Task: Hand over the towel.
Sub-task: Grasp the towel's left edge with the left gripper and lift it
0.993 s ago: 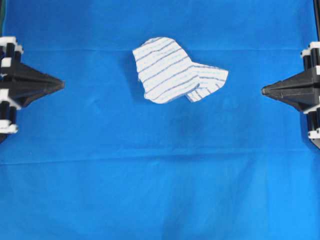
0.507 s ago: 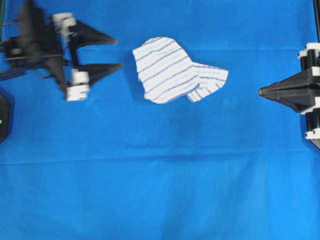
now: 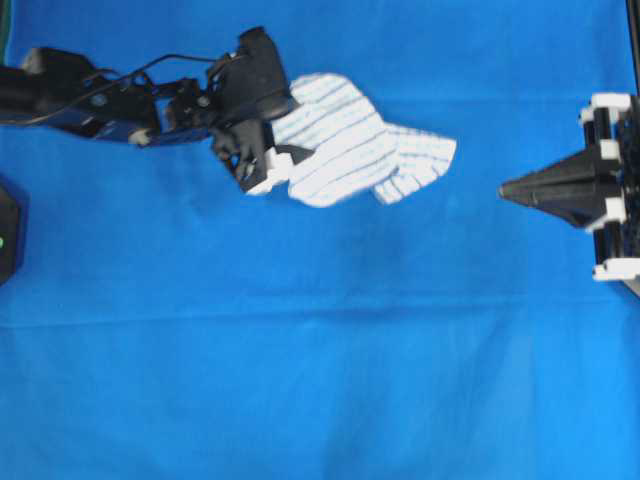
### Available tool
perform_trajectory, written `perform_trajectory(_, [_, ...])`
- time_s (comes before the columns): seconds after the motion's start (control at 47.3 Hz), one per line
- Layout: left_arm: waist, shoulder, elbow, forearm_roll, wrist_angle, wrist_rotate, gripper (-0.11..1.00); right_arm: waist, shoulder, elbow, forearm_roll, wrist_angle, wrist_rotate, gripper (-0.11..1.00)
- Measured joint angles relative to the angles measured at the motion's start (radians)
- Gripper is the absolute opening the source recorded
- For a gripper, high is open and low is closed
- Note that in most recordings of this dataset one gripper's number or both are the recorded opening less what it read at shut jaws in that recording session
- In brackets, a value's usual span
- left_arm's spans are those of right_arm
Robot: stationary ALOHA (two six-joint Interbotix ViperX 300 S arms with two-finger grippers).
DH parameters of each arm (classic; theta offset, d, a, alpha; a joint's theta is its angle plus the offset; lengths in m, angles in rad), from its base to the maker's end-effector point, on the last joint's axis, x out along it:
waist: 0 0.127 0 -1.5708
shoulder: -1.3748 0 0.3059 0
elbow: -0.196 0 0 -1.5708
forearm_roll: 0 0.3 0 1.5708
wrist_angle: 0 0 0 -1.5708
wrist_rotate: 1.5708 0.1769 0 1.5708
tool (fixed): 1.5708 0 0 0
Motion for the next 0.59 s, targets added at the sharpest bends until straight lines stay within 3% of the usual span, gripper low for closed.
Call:
perform_trajectory(0.296, [0.011,0.101,-0.025,0.000,0.006,0.000,0.87,0.000,0.031,0.002,0.000,0.000,0.000,0.00])
perform_trajectory(0.359, [0.011,0.100,-0.025,0.000,0.014,-0.002,0.75,-0.002,0.034,0.002,0.000,0.000,0.000,0.00])
perform_trajectory(0.591, [0.012,0.100,-0.032,0.000,0.038,0.000,0.15,0.000,0.034,0.002,0.002,-0.002,0.000,0.00])
